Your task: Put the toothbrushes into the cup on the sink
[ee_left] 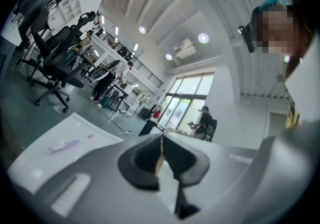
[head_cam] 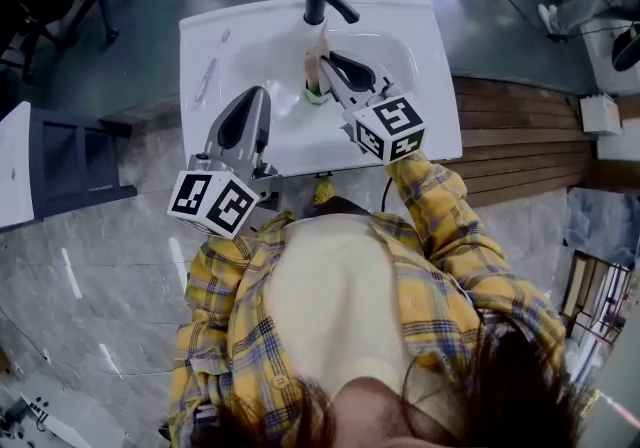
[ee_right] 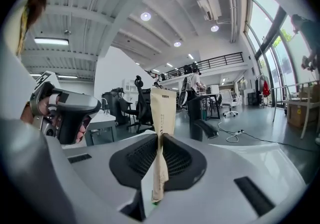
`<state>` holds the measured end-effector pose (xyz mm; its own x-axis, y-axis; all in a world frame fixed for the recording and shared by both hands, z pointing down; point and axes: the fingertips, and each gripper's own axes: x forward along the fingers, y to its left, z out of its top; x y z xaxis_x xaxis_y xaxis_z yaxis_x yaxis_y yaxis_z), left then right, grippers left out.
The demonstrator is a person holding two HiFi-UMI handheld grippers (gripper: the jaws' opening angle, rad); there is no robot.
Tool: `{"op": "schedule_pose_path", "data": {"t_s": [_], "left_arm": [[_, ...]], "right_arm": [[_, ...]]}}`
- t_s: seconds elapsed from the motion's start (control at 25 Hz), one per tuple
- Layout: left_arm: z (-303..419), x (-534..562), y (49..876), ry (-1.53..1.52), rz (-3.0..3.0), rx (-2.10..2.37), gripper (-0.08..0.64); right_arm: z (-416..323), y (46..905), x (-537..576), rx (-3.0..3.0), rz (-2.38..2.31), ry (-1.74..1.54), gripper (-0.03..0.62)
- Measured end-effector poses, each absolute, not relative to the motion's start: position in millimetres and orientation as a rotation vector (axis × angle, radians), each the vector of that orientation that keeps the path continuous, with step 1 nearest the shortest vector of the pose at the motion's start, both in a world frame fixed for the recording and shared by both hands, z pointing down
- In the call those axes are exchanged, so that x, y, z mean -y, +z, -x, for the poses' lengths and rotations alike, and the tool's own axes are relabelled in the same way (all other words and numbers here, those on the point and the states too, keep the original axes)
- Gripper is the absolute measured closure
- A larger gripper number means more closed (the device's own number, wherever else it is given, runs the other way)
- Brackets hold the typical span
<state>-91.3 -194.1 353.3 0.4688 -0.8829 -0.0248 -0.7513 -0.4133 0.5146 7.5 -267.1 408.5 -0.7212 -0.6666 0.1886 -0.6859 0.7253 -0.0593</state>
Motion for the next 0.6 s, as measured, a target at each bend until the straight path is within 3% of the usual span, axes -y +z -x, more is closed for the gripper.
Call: {"op": "schedule_pose_path", "data": {"t_s": [0.6], "left_arm": [[97.4, 192.3, 358.4, -0.399, -2.26, 1.392, 0.548]], "right_arm": [[-6.2, 451.0, 277.7, 2.678, -1.11, 0.305, 0.551]]}}
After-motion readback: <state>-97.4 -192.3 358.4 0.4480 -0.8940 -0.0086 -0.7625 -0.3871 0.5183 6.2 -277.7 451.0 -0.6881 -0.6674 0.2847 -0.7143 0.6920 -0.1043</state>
